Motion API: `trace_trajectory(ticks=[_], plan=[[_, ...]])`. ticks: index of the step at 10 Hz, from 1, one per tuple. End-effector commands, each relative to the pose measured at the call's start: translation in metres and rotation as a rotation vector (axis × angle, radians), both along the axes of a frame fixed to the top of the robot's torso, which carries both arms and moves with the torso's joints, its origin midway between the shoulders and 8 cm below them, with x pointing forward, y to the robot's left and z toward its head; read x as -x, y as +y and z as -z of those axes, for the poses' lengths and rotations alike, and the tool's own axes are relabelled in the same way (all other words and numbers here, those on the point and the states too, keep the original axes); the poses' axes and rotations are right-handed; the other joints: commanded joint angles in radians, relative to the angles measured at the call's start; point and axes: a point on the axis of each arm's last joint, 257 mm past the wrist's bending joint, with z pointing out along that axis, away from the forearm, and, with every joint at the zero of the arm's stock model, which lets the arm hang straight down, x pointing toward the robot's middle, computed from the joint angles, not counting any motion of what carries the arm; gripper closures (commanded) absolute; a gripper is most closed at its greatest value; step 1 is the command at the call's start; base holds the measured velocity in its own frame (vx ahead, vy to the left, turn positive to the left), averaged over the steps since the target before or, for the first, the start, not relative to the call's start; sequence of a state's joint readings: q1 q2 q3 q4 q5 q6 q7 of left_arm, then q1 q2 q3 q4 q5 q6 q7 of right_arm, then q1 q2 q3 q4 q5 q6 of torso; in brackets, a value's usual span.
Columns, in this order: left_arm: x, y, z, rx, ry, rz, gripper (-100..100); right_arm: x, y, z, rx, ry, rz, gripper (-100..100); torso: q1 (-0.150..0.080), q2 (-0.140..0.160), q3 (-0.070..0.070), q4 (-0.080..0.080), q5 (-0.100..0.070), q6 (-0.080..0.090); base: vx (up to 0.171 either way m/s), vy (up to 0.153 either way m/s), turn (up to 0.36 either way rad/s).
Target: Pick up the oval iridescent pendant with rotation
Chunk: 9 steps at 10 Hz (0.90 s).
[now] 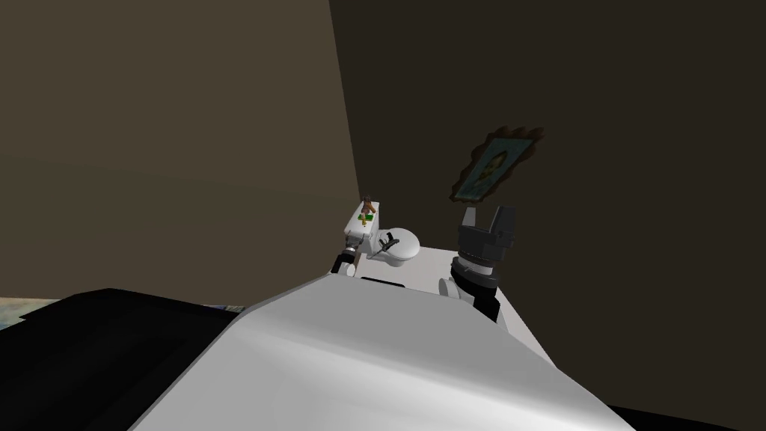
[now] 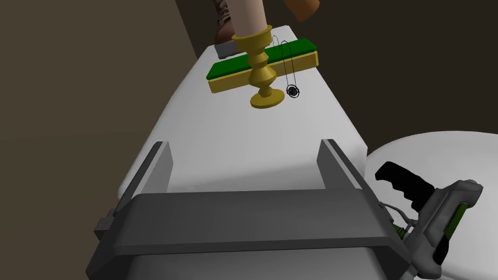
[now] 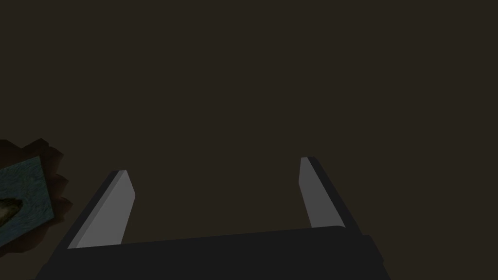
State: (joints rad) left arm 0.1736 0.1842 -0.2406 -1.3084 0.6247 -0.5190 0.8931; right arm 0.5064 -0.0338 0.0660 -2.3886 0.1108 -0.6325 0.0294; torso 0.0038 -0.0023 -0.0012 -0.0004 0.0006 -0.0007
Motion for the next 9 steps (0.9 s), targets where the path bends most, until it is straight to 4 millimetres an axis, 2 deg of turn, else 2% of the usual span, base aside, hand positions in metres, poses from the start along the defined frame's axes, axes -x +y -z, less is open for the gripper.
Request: trace_trajectory(ticks=[1, 5, 9], plan=[[-0.004, -0.002, 0.004, 0.031, -0.002, -0.012, -100, 0.0, 0.0, 0.0, 0.0, 0.0, 0.0, 0, 0.0, 0.0, 0.0, 0.0, 0.0, 0.0, 0.034, 0.057, -0.113], [-0.014, -0.016, 0.011, 0.113, -0.012, -0.041, -100, 0.0, 0.0, 0.0, 0.0, 0.0, 0.0, 0, 0.0, 0.0, 0.0, 0.0, 0.0, 0.0, 0.026, 0.055, -0.086], [-0.02, -0.049, 0.011, 0.224, -0.022, -0.065, -100, 0.0, 0.0, 0.0, 0.0, 0.0, 0.0, 0, -0.001, -0.003, -0.002, -0.001, 0.0, 0.0, 0.031, 0.053, -0.048]])
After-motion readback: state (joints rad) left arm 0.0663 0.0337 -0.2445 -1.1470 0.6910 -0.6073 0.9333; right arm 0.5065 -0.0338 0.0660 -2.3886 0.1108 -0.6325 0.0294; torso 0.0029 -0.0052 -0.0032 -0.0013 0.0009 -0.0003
